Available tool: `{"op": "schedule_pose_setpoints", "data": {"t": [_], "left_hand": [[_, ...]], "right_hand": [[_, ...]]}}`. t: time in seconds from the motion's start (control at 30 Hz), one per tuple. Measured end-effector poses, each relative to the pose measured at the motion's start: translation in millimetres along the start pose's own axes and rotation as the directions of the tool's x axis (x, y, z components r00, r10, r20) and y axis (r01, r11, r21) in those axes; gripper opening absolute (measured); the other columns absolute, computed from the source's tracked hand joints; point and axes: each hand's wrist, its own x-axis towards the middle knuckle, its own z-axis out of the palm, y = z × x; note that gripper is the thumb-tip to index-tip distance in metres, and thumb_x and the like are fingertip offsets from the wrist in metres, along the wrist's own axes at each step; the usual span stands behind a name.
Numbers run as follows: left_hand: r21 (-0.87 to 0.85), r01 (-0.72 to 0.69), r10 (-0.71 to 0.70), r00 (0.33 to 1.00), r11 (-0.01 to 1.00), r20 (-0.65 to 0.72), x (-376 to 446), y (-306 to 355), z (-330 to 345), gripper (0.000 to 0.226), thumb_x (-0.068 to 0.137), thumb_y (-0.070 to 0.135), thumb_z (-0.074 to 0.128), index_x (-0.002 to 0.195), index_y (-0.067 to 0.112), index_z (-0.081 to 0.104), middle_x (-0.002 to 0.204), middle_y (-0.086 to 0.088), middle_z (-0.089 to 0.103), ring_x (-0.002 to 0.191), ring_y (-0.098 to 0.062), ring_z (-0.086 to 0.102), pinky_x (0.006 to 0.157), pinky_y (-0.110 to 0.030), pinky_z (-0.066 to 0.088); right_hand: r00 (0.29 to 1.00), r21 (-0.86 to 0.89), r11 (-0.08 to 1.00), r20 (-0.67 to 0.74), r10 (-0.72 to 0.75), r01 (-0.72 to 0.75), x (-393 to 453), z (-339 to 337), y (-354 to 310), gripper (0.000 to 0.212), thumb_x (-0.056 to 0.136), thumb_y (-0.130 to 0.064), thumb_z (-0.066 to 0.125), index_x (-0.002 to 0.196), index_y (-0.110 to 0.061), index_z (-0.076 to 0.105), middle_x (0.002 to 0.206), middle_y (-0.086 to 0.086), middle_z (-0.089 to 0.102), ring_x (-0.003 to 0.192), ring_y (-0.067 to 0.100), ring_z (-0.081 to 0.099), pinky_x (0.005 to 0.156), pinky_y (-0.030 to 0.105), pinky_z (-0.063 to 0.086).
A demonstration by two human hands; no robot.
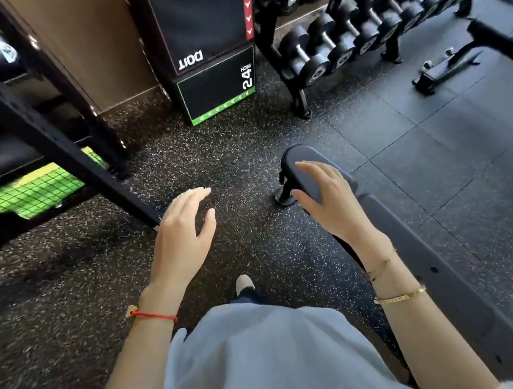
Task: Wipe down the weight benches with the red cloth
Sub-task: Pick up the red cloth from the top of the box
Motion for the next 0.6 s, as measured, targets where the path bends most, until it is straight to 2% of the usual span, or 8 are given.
{"op": "schedule_pose_setpoints", "data": {"t": [0.13, 0.27, 0.43, 0.6], "left_hand": [[0.036, 0.020, -0.020, 1.000, 0.999, -0.008, 58, -38, -22, 0.038, 0.099, 0.022, 0.052, 0.137, 0.015, 0.055, 0.141, 0.000, 0.055, 0.136, -0.013, 0.044, 0.117, -0.033, 0.035], [0.050, 0.065, -0.064, 0.998, 0.997, -0.016, 107, -70, -38, 0.038, 0.100, 0.024, 0.052, 0.138, 0.017, 0.055, 0.142, 0.001, 0.054, 0.137, -0.012, 0.042, 0.116, -0.028, 0.030], [0.059, 0.102, -0.101, 0.995, 0.993, -0.022, 165, -104, -46, 0.038, 0.100, 0.025, 0.051, 0.137, 0.018, 0.055, 0.141, 0.002, 0.054, 0.137, -0.013, 0.043, 0.117, -0.036, 0.034], [0.104, 0.152, -0.150, 0.988, 0.983, -0.026, 238, -138, -42, 0.038, 0.100, 0.024, 0.052, 0.137, 0.018, 0.055, 0.141, 0.002, 0.055, 0.135, -0.012, 0.043, 0.114, -0.024, 0.027]], "right_hand": [[1.000, 0.018, 0.999, 0.008, -0.029, 0.029, 72, 28, -27, 0.050, 0.096, -0.031, 0.058, 0.143, -0.018, 0.046, 0.144, -0.001, 0.050, 0.138, 0.019, 0.038, 0.115, 0.036, 0.030], [0.998, 0.017, 0.998, 0.036, -0.054, 0.053, 130, 49, -48, 0.050, 0.096, -0.030, 0.059, 0.143, -0.018, 0.046, 0.144, -0.003, 0.049, 0.137, 0.016, 0.038, 0.110, 0.021, 0.020], [0.995, 0.031, 0.997, 0.069, -0.078, 0.076, 201, 64, -58, 0.050, 0.095, -0.029, 0.060, 0.142, -0.016, 0.047, 0.143, -0.002, 0.050, 0.136, 0.015, 0.039, 0.113, 0.026, 0.025], [0.992, 0.036, 0.997, 0.103, -0.078, 0.075, 287, 81, -49, 0.050, 0.095, -0.028, 0.060, 0.142, -0.016, 0.047, 0.144, -0.002, 0.049, 0.136, 0.017, 0.038, 0.114, 0.033, 0.029]]}}
